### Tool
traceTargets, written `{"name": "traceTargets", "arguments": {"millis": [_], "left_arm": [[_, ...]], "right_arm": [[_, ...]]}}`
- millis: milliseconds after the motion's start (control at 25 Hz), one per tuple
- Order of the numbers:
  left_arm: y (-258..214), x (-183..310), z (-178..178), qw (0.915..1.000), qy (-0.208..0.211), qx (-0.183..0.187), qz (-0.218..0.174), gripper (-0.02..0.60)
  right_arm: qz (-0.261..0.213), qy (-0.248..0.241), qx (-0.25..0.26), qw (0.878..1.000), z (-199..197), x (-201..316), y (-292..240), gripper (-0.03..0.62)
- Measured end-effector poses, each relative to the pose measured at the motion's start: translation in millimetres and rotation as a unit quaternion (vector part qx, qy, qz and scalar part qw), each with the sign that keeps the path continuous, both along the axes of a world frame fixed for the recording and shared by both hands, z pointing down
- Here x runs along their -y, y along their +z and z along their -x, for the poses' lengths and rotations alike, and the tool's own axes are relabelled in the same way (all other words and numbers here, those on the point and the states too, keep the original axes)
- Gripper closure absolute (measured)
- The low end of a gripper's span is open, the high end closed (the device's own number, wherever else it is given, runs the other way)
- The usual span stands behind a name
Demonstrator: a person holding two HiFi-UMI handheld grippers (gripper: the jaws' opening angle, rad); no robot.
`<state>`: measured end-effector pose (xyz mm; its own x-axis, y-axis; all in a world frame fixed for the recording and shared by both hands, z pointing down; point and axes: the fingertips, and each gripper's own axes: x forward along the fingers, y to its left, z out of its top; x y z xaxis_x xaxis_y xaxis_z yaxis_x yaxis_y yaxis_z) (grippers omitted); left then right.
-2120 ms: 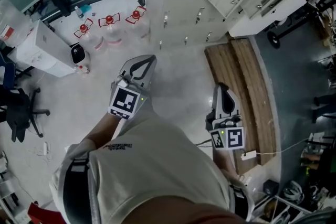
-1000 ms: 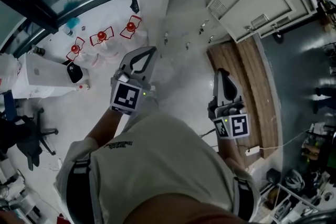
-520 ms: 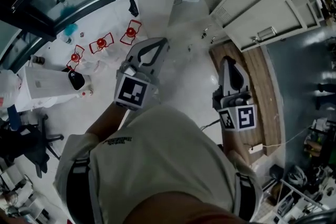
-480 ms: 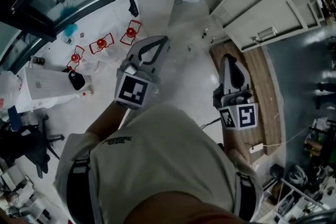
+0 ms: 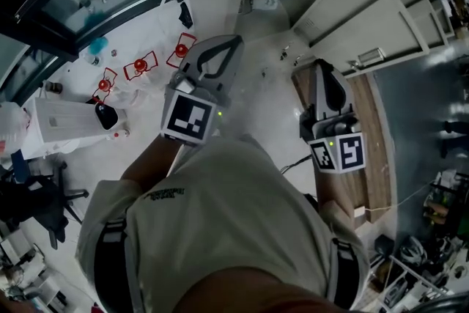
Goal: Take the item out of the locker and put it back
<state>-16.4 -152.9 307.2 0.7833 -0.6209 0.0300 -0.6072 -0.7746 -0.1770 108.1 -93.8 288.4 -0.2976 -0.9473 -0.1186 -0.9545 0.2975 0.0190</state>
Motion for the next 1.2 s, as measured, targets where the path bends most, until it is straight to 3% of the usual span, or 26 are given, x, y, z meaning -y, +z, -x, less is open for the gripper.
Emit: {"name": "traceTargets", "arguments": {"millis": [560, 880, 1000, 1200], "left_arm": [[-1.7, 9.9, -44.5, 0.9982, -0.059, 0.0, 0.014, 0.569], [1.5, 23.0, -57.3, 0.9957, -0.09, 0.002, 0.022, 0.569], [-0.9, 32.4, -62.1, 0.9948, -0.1, 0.003, 0.019, 0.569], [-9.1, 50.9, -69.1, 0.9935, -0.114, -0.007, 0.002, 0.569]], "right_arm": [[0.025, -0.075, -0.004, 0.997, -25.5, 25.1, 1.4, 0.591], [0.02, -0.078, -0.004, 0.997, -35.8, 46.1, 1.5, 0.585], [0.014, -0.081, -0.008, 0.997, -37.4, 61.9, -4.1, 0.478], [0.002, -0.087, -0.013, 0.996, -33.1, 100.0, -17.9, 0.376]]}}
